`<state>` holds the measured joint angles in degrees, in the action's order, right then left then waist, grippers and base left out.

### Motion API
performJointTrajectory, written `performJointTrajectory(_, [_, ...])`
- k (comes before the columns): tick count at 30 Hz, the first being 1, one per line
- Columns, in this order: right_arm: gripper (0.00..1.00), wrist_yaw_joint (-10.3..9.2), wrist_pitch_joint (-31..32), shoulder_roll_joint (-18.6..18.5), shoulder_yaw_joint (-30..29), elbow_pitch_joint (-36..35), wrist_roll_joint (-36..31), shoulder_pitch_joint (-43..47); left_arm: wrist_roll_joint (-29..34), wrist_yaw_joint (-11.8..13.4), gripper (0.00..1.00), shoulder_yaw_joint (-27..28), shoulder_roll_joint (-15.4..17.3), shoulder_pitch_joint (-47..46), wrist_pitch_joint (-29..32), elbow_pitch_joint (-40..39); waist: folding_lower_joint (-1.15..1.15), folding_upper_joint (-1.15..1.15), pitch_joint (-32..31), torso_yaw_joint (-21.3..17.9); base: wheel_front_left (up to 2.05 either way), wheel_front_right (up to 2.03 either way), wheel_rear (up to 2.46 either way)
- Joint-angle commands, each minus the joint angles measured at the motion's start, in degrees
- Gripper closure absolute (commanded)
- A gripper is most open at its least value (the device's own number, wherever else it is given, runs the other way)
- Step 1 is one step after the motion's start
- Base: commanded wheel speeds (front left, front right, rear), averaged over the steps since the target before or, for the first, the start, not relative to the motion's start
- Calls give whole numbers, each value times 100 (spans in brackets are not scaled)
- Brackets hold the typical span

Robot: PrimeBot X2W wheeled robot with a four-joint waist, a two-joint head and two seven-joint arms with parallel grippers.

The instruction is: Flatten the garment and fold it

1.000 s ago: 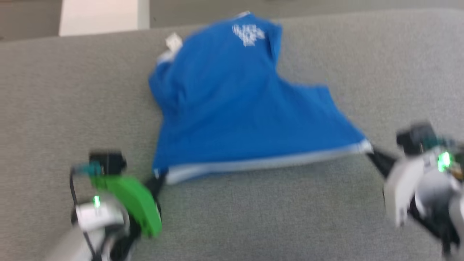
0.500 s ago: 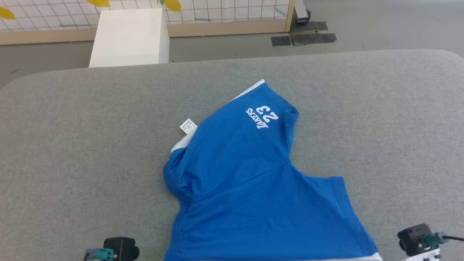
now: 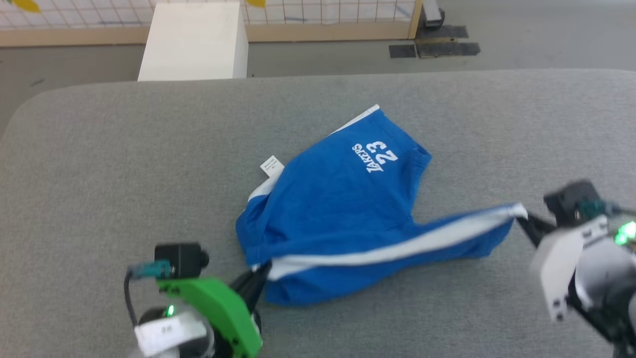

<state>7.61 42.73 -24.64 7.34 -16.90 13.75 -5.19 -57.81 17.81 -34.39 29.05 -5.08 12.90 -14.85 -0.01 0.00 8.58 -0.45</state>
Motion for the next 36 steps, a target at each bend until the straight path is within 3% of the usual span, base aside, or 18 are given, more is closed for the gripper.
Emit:
performJointTrajectory(1, [100, -12, -81, -80, 111, 165, 57, -353, 96, -41, 100, 23, -79, -260, 11, 99, 1, 0, 220, 181, 0, 0, 0])
performJointTrajectory(9, [100, -12, -545, -472, 881, 1661, 338, -2495, 109, -233, 100, 108, -718, -1441, -67, 888, 1, 0, 965, 608, 0, 0, 0])
performJointTrajectory(17, [100, -12, -809, -618, 1784, 2948, 605, -4261, 282, -133, 100, 215, -1210, -2163, -400, 1525, 1, 0, 1702, 991, 0, 0, 0])
performJointTrajectory(29, [100, -12, -1240, -569, 2673, 4500, 992, -5510, 305, -109, 100, 262, -1636, -2201, -896, 1810, 1, 0, 2189, 1499, 0, 0, 0])
performJointTrajectory(30, [100, -12, -1213, -571, 2747, 4599, 1071, -5543, 304, -129, 89, 246, -1645, -2188, -909, 1822, 1, 0, 2195, 1516, 0, 0, 0])
performJointTrajectory(31, [100, -12, -1175, -575, 2800, 4684, 1135, -5561, 301, -142, 52, 238, -1656, -2180, -920, 1831, 1, 0, 2198, 1527, 0, 0, 0])
performJointTrajectory(32, [100, -12, -1109, -584, 2877, 4779, 1228, -5574, 299, -156, 0, 232, -1673, -2176, -942, 1844, 1, 0, 2195, 1539, 0, 0, 0])
performJointTrajectory(33, [76, -12, -1050, -593, 2938, 4846, 1308, -5575, 299, -164, 0, 225, -1686, -2171, -959, 1856, 1, 0, 2184, 1542, 0, 0, 0])
performJointTrajectory(35, [0, -12, -984, -616, 3083, 4908, 1480, -5562, 320, -189, 0, 202, -1692, -2151, -1001, 1864, 1, 0, 2127, 1521, 0, 0, 0])
performJointTrajectory(36, [0, -12, -997, -639, 3141, 4912, 1560, -5549, 333, -207, 0, 185, -1686, -2128, -1022, 1853, 1, 0, 2082, 1502, 0, 0, 0])
